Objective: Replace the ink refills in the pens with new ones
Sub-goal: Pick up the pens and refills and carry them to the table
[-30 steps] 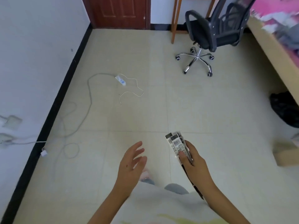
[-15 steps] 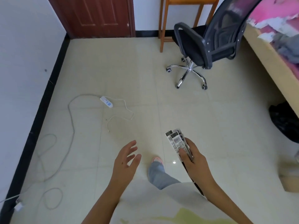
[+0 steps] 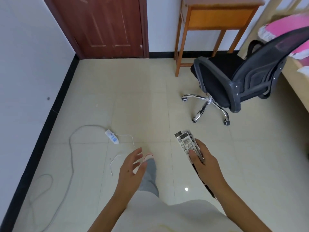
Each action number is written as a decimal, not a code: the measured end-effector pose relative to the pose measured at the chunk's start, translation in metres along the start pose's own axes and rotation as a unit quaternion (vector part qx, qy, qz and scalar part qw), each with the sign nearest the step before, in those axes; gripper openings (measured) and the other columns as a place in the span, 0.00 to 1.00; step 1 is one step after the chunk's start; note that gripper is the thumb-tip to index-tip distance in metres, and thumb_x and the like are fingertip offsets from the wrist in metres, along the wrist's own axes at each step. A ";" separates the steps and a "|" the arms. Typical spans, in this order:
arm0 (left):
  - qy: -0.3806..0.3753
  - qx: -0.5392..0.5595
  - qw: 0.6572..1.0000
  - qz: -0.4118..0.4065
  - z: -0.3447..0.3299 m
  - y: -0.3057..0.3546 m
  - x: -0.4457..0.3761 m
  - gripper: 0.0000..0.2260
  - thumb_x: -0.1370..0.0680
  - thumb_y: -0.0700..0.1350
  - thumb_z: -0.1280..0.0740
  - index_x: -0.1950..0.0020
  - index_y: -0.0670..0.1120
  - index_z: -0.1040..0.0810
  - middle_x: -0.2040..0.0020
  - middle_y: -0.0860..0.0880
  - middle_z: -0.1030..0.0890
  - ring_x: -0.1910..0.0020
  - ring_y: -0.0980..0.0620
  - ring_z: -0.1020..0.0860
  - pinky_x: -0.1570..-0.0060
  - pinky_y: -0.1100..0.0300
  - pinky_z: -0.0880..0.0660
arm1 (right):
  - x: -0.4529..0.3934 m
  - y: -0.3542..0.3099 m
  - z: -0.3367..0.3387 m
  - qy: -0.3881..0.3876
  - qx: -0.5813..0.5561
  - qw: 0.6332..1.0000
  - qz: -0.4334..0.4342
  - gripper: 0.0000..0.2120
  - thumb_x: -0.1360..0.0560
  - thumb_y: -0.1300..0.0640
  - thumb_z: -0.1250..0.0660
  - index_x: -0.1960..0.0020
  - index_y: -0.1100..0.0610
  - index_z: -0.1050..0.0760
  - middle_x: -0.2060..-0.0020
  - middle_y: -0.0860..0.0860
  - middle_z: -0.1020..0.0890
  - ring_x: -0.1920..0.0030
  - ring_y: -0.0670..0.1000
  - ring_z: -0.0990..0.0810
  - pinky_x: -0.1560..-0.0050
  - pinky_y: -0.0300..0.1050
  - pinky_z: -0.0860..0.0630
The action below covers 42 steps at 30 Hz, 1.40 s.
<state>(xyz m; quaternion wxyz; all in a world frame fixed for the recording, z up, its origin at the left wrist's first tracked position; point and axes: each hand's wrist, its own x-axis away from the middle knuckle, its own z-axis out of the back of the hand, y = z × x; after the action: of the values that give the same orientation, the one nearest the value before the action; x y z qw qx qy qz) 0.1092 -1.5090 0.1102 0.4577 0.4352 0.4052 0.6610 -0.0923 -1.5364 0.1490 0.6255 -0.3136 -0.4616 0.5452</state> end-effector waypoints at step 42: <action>-0.125 -0.053 0.989 -0.055 -0.196 0.236 -0.831 0.15 0.28 0.48 0.38 0.41 0.53 0.32 0.45 0.62 0.29 0.46 0.67 0.30 0.53 0.78 0.32 | -0.819 -0.139 0.169 0.114 0.030 0.993 -0.017 0.15 0.24 0.60 0.41 0.40 0.48 0.36 0.52 0.42 0.26 0.54 0.37 0.26 0.57 0.19 0.31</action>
<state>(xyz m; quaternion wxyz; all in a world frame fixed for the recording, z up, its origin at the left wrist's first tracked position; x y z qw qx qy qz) 0.0320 -2.3918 0.1036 0.5624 0.4668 0.3330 0.5958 -0.1761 -2.3800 0.1446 0.6922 -0.3474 -0.3759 0.5089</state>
